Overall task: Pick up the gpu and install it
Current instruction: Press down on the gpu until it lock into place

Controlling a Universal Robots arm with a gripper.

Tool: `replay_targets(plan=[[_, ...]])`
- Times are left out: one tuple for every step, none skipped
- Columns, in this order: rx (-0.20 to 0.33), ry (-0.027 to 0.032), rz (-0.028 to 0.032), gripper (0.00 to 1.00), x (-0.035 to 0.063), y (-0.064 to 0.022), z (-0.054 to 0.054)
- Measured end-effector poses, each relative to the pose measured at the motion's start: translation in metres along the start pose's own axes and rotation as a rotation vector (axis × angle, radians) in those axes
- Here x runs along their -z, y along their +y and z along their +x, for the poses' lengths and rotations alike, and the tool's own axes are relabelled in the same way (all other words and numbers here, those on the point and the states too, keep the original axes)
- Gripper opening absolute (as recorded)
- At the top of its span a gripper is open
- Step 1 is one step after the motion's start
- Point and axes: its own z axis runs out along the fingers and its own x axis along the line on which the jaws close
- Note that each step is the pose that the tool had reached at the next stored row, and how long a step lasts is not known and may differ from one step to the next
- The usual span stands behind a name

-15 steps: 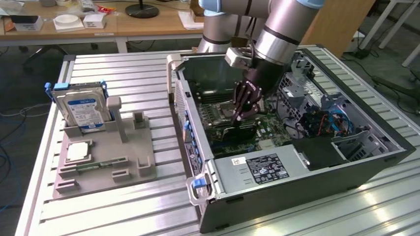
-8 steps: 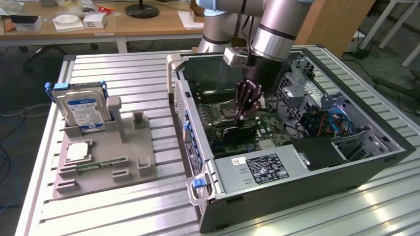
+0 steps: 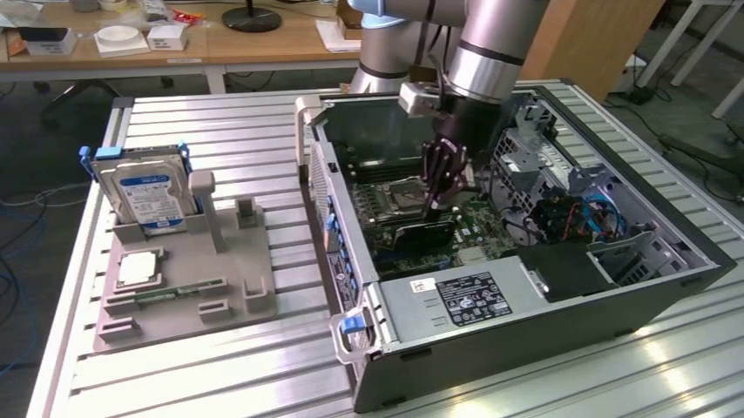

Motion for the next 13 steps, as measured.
replay_targets(plan=[[-0.004, -0.0016, 0.0173, 0.1, 0.0002, 0.0003, -0.0007], [-0.008, -0.0032, 0.0349, 0.1, 0.0003, 0.0006, -0.0014], [-0.012, -0.0054, 0.0523, 0.1, 0.0003, 0.001, -0.0017], [-0.013, -0.0122, 0.0626, 0.1, 0.0002, 0.001, -0.0017], [-0.012, -0.0256, 0.0658, 0.1, 0.0002, 0.001, -0.0017], [-0.01, -0.0392, 0.0666, 0.1, 0.0002, 0.001, -0.0017], [-0.008, -0.0548, 0.0666, 0.1, 0.0002, 0.0011, -0.0015], [-0.006, -0.0688, 0.0667, 0.1, 0.0002, 0.0011, -0.0014], [-0.005, -0.0783, 0.0666, 0.1, 0.0001, 0.001, -0.0011], [-0.004, -0.0794, 0.0667, 0.1, -0.0001, 0.0009, -0.0004], [-0.004, -0.0794, 0.0668, 0.1, -0.0003, 0.0008, 0.0007], [-0.004, -0.0794, 0.0668, 0.1, -0.0006, 0.0007, 0.0019], [-0.005, -0.0794, 0.0668, 0.1, -0.0009, 0.0006, 0.0034]])
